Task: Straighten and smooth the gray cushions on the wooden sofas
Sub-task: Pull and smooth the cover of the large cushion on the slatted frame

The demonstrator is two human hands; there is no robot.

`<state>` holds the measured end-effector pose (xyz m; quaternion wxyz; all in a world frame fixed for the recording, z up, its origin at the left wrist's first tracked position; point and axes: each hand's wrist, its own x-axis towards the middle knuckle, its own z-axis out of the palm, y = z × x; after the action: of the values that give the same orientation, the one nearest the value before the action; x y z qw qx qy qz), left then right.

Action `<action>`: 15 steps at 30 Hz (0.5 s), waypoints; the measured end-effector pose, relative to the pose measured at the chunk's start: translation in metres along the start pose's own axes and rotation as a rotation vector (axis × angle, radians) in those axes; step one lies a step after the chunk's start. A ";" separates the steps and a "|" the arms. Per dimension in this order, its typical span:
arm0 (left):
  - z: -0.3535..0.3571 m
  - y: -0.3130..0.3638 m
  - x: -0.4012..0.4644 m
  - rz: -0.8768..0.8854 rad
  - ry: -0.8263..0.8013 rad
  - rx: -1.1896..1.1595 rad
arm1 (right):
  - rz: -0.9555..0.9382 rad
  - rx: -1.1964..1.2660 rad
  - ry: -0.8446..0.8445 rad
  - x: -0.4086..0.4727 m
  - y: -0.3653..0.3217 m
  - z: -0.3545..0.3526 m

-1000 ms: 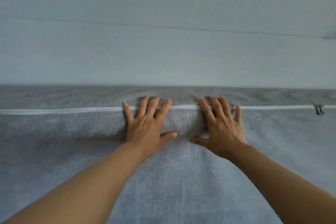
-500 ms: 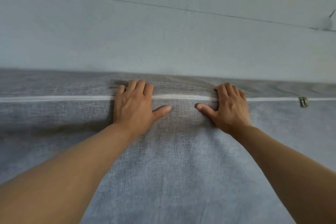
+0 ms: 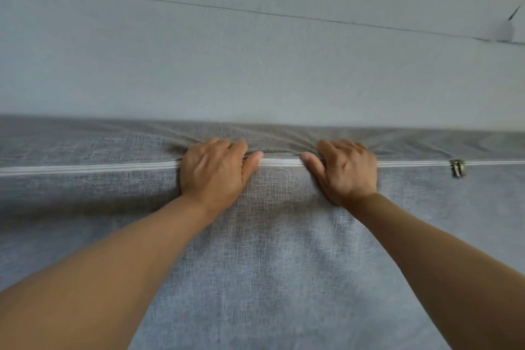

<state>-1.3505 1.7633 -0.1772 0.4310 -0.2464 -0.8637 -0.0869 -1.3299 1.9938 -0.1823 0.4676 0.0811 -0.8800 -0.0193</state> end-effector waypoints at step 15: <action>-0.060 0.009 -0.026 0.174 -0.041 -0.228 | 0.042 -0.003 0.026 -0.025 -0.020 -0.071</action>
<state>-1.2907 1.7403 -0.1621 0.3883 -0.3693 -0.8323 -0.1416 -1.2554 1.9807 -0.1650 0.4796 0.0621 -0.8752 -0.0098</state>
